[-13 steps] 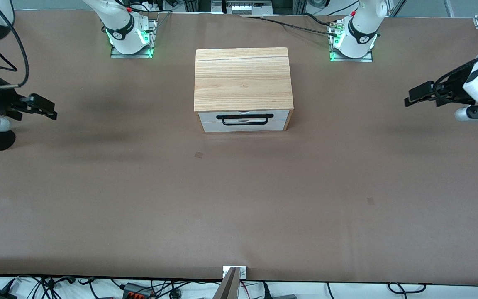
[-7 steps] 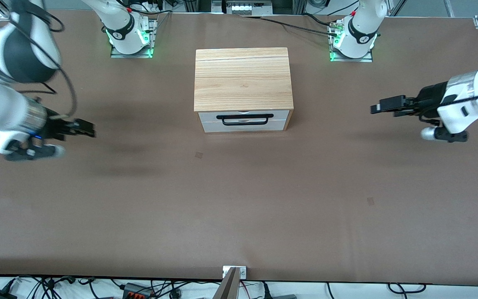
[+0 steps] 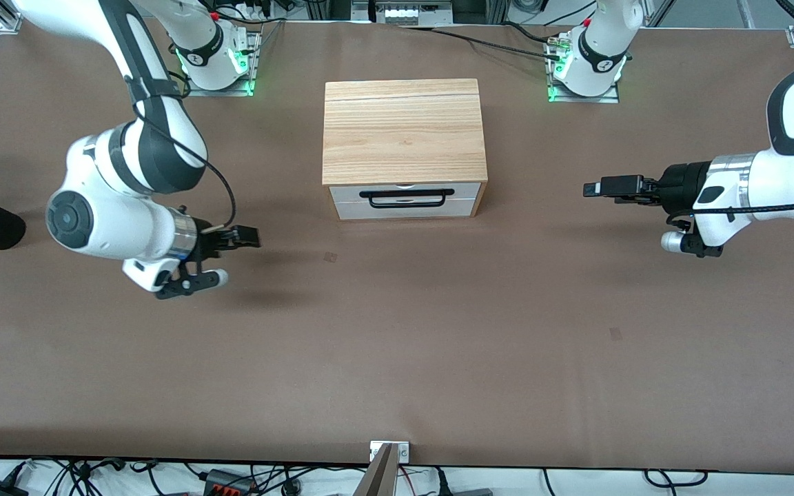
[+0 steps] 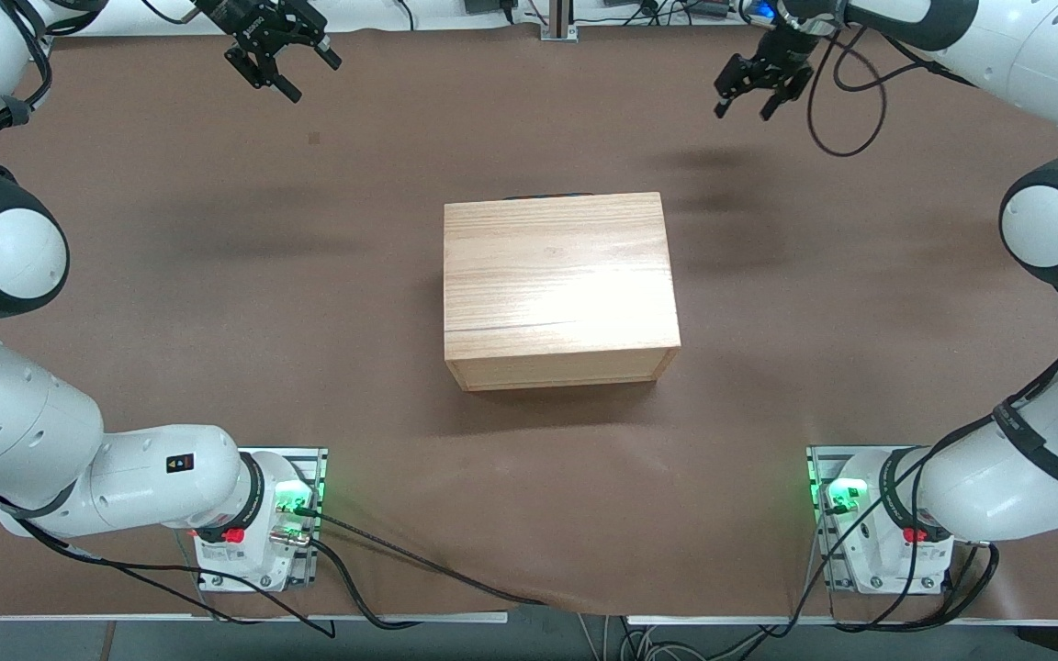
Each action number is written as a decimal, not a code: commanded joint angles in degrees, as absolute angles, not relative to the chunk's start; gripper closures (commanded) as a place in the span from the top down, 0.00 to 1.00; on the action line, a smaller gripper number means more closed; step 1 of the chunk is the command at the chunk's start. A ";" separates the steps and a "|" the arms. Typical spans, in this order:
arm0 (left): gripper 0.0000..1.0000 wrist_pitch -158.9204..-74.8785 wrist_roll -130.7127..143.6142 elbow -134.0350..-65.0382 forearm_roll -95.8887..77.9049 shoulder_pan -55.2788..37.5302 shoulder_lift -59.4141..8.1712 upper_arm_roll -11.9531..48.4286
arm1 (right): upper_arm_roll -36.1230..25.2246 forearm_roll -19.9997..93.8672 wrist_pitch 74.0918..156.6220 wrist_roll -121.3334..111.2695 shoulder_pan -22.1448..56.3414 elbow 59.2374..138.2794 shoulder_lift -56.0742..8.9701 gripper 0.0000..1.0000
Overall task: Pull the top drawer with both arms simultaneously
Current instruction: 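Move both grippers from rest toward the drawer handle ends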
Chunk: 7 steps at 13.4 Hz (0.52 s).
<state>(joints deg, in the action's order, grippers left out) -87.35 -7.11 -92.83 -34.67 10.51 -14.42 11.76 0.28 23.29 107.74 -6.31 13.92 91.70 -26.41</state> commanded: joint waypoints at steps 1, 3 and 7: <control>1.00 -85.61 -22.03 -91.84 -41.54 18.25 -19.58 11.86 | 0.53 32.67 107.40 -11.76 13.71 91.49 -28.73 1.00; 1.00 -86.65 -23.28 -94.73 -44.54 17.85 -21.69 12.04 | 0.62 38.37 107.31 -13.53 14.50 92.63 -28.83 1.00; 1.00 -93.06 -29.97 -101.59 -52.03 17.05 -23.38 16.59 | 0.62 56.91 107.40 -27.21 15.55 96.14 -30.58 1.00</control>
